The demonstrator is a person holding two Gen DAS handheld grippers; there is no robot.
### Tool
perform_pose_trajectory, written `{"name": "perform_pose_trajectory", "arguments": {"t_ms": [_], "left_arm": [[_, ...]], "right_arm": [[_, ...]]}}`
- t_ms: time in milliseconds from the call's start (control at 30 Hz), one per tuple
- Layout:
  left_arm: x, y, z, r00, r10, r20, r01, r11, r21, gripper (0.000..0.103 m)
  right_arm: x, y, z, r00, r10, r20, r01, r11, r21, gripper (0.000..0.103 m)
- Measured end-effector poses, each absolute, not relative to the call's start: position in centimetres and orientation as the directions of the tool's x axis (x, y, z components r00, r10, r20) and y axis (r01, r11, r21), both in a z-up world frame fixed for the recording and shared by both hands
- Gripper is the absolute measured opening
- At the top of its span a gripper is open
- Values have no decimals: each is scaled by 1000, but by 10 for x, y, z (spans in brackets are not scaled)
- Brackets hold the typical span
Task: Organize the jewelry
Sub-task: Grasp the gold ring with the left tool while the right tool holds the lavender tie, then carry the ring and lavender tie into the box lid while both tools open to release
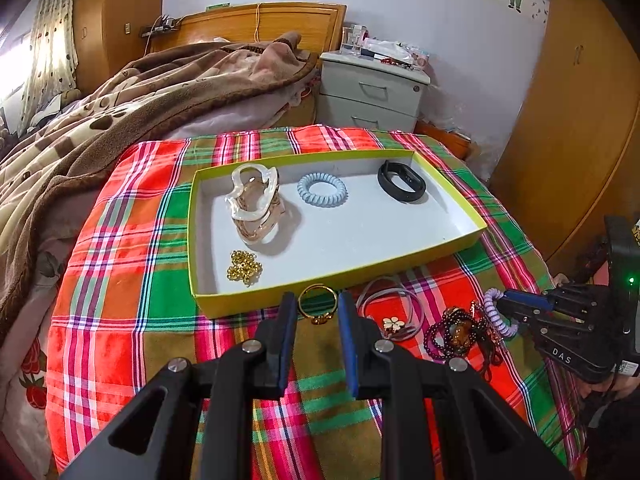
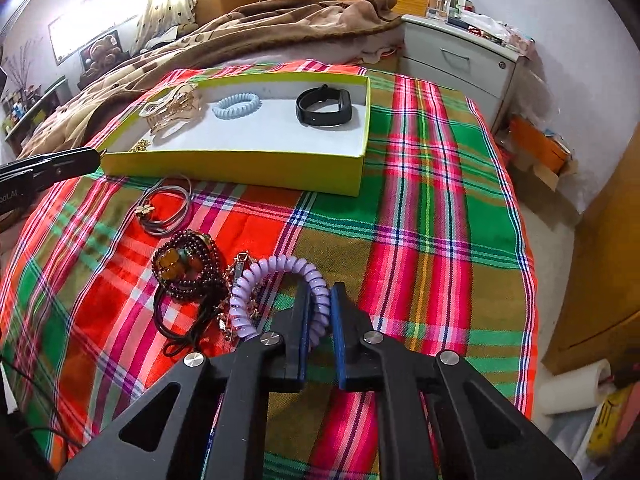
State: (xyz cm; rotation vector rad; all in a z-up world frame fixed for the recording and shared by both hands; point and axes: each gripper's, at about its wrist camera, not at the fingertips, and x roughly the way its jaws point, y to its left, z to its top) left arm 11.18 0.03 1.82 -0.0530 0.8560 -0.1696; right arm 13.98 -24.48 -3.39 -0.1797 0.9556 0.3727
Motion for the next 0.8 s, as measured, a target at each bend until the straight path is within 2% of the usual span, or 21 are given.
{"name": "perform_pose_trajectory", "arguments": {"t_ms": [400,800], "left_arm": [[121,-1,36,664,-175,-727,148,984,-102,22],[165,-8,34,650,-194,-735,171,979,-107,22]], "right_arm": [[151,-258,9,598,297,-744,-347,933,94,10],[219,-225,26,611,322,-723,-356,928,112,10]]}}
